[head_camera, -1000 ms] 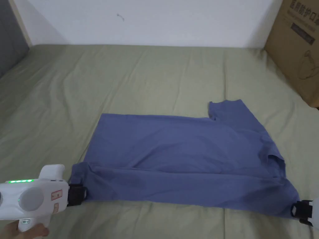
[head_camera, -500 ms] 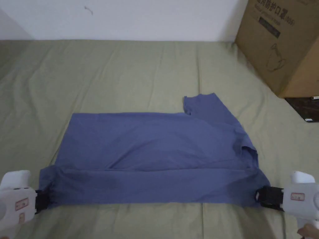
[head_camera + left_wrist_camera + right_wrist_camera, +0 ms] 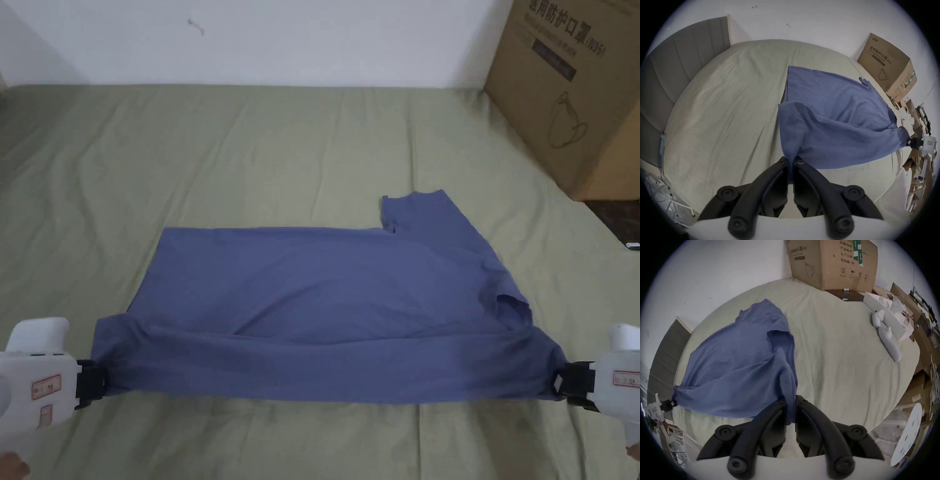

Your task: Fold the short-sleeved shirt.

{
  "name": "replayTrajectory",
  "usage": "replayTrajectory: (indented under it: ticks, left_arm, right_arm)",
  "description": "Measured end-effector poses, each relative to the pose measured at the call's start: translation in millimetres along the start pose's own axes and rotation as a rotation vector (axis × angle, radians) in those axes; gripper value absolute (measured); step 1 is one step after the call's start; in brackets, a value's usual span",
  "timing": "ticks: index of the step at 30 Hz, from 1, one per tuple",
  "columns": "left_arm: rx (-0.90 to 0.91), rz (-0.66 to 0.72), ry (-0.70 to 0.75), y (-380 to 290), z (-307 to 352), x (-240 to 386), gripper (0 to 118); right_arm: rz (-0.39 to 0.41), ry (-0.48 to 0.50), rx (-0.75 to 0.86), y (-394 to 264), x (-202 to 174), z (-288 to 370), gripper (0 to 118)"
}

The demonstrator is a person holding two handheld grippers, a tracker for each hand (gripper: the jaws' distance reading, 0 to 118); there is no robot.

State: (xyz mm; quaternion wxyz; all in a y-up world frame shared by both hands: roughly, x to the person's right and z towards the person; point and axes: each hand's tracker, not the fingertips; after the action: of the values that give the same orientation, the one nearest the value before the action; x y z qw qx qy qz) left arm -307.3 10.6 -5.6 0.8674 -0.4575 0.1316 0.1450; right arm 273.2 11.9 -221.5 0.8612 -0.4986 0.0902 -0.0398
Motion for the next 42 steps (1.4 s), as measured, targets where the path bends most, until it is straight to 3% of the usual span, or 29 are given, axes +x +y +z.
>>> replayTrajectory:
  ticks: [2,12,17,20,21,23,24,27,31,32,33,35,37,38,40,42]
  left_arm:
    - [0.004,0.002,-0.002,9,-1,-3,3]
    - [-0.050,-0.052,0.000,-33,18,-13,4]
    - [-0.199,0.003,-0.005,-68,-2,-16,4]
    - [-0.182,0.016,0.013,-69,-7,-11,7]
    - [-0.178,0.011,0.020,-64,-8,-11,21]
    - [-0.172,-0.031,0.041,-58,-5,-7,56]
    - [-0.180,-0.058,0.076,-55,-4,-5,71]
    - [-0.152,-0.040,0.072,-40,10,-4,87]
    - [-0.056,0.002,0.037,-16,21,6,85]
    - [-0.031,0.025,0.020,-9,19,8,79]
    - [-0.025,0.052,-0.012,-4,18,10,56]
    - [-0.010,0.088,-0.105,5,7,14,3]
    - [0.002,0.108,-0.120,9,-7,16,1]
    - [-0.014,0.106,-0.120,11,-13,18,1]
    - [-0.032,0.112,-0.064,16,-27,27,0]
    - [-0.038,0.080,-0.052,25,-40,33,0]
  right_arm:
    - [0.042,-0.023,0.002,0,-2,2,8]
    - [0.091,-0.008,-0.068,-36,19,18,8]
    - [0.023,0.011,-0.140,-66,38,9,8]
    - [0.015,0.012,-0.149,-74,39,1,9]
    - [0.014,0.010,-0.137,-75,38,1,21]
    - [0.018,0.003,-0.134,-71,33,3,66]
    - [0.032,-0.018,-0.136,-68,32,5,76]
    - [0.059,-0.013,-0.109,-56,29,17,76]
    - [0.084,0.003,-0.036,-26,15,27,76]
    - [0.090,0.023,-0.024,-18,10,27,74]
    - [0.095,0.037,-0.016,-12,5,25,60]
    - [0.106,0.027,-0.010,-1,-8,16,0]
    - [0.104,-0.084,-0.022,1,-21,-2,0]
    - [0.105,-0.040,-0.032,2,-23,-12,0]
    - [0.002,0.047,-0.068,4,-28,-25,0]
    - [0.020,0.046,-0.053,12,-37,-34,0]
